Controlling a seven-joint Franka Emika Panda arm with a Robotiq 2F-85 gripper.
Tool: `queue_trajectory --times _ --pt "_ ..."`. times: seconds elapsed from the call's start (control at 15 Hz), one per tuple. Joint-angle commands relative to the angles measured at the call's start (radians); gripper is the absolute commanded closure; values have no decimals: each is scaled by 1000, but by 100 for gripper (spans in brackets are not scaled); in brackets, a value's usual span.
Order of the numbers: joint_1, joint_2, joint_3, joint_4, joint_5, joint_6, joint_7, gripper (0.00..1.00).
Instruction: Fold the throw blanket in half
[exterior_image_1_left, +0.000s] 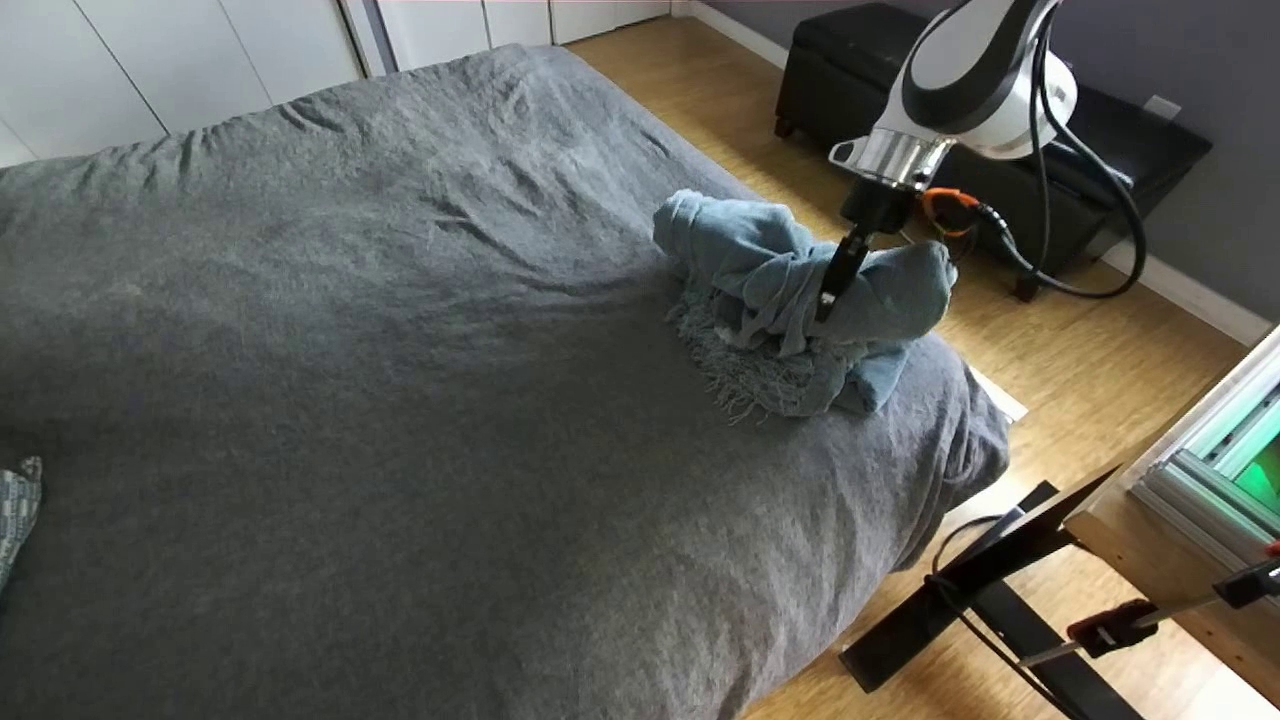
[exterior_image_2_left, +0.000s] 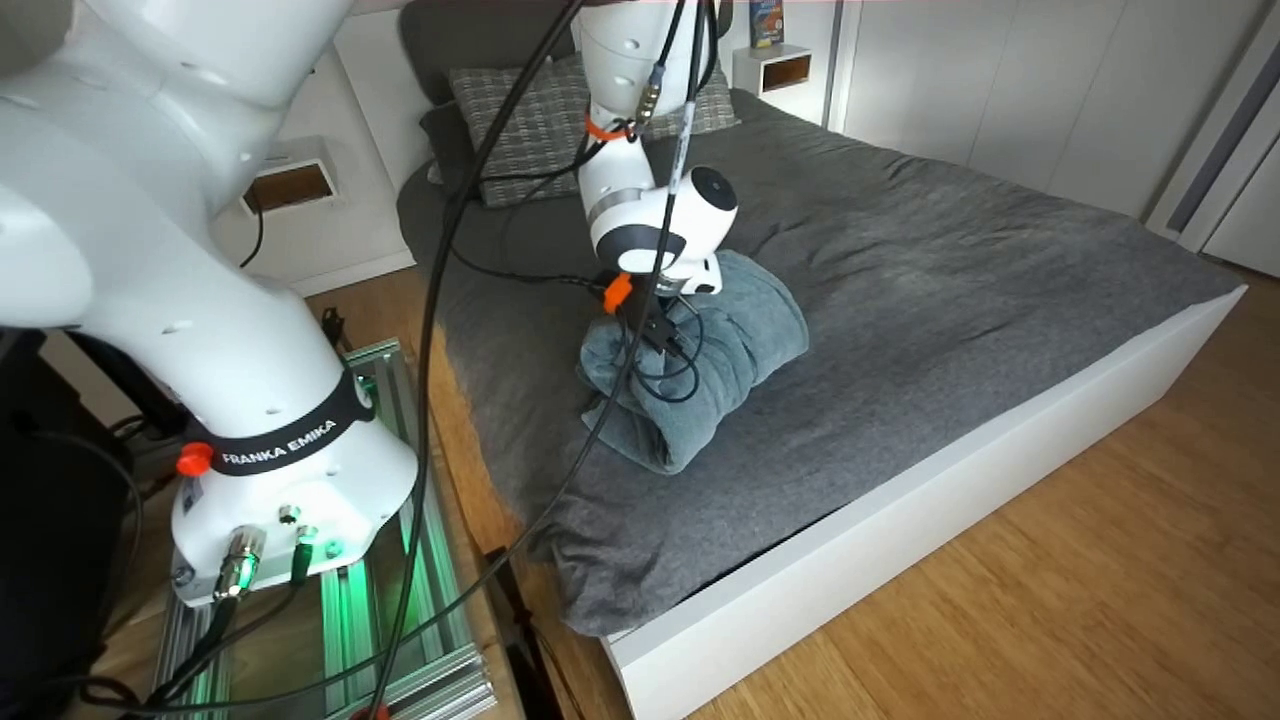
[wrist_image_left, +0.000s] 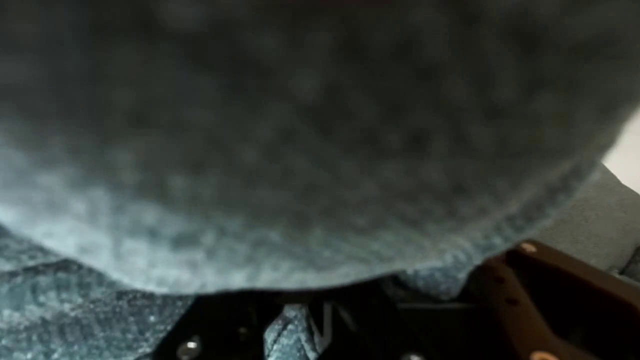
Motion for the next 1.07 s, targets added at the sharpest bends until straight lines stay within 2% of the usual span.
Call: queue_trajectory --times 0.0,0.2,0.33,0.47,0.53,0.73,0.87,1.0 --pt "133 63 -55 44 -51 44 138 92" --pt "201 70 -97 65 -91 55 226 91" --pt "207 59 -101 66 -108 48 256 47" --pt "199 34 -99 49 -117 39 275 44" --pt "191 19 -96 38 -123 37 279 37" --pt "135 -32 -56 -17 -129 53 259 16" --pt "71 -65 -6 -63 -127 51 232 2" --pt "-6 -101 52 -119 -124 53 211 0"
